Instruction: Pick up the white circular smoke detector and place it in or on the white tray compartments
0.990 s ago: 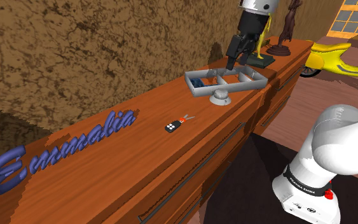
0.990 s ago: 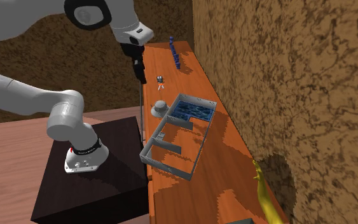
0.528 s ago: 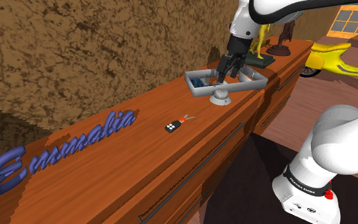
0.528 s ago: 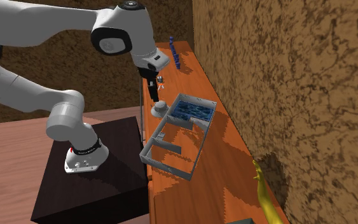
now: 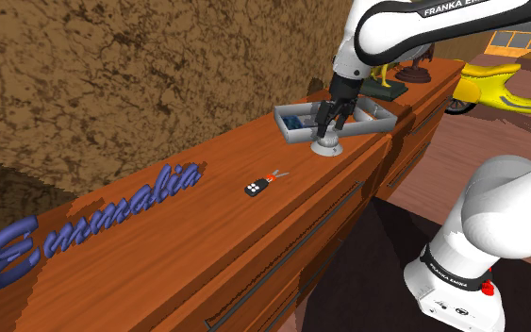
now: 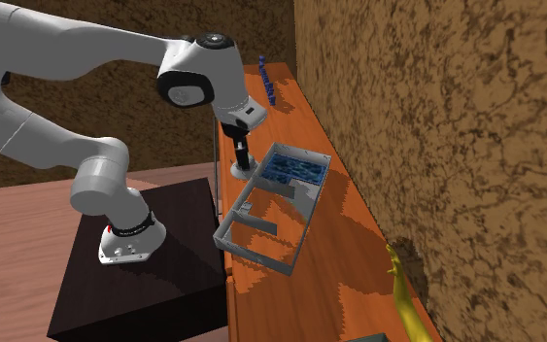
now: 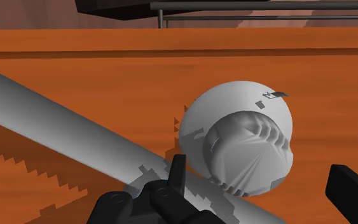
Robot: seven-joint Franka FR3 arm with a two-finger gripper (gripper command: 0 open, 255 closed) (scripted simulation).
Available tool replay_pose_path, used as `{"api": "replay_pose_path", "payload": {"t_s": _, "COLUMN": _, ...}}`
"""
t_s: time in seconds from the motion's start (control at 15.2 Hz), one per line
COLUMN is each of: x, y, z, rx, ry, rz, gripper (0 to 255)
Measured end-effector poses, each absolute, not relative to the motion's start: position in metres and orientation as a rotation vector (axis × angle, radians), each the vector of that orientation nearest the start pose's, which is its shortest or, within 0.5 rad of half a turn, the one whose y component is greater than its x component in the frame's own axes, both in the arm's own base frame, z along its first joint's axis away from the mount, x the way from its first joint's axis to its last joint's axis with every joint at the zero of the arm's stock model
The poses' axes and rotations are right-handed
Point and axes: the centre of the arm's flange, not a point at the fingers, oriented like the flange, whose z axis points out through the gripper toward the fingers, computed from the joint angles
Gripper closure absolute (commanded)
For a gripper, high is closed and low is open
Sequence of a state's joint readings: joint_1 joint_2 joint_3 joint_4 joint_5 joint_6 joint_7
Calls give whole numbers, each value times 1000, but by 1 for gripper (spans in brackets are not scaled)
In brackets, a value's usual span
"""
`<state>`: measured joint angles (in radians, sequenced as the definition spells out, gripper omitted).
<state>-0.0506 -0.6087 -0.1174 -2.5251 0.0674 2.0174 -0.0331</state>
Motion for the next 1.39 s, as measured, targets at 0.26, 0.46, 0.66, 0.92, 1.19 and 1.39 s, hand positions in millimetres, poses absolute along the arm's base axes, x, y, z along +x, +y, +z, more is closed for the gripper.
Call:
{"api": "replay_pose_path", "payload": {"t_s": 0.26, "x": 371, "y": -61, "z": 481, "rx": -3010, "ry": 216, "rz": -164, "gripper": 0}}
{"api": "replay_pose_path", "payload": {"t_s": 0.46, "x": 371, "y": -61, "z": 480, "rx": -3010, "ry": 216, "rz": -164, "gripper": 0}}
{"api": "replay_pose_path", "payload": {"t_s": 0.66, "x": 371, "y": -61, "z": 480, "rx": -3010, "ry": 216, "rz": -165, "gripper": 255}}
{"api": "replay_pose_path", "payload": {"t_s": 0.92, "x": 371, "y": -61, "z": 480, "rx": -3010, "ry": 216, "rz": -165, "gripper": 255}}
{"api": "replay_pose_path", "payload": {"t_s": 1.19, "x": 371, "y": -61, "z": 480, "rx": -3010, "ry": 216, "rz": -165, "gripper": 255}}
{"api": "replay_pose_path", "payload": {"t_s": 1.39, "x": 371, "y": -61, "z": 490, "rx": -3010, "ry": 216, "rz": -164, "gripper": 255}}
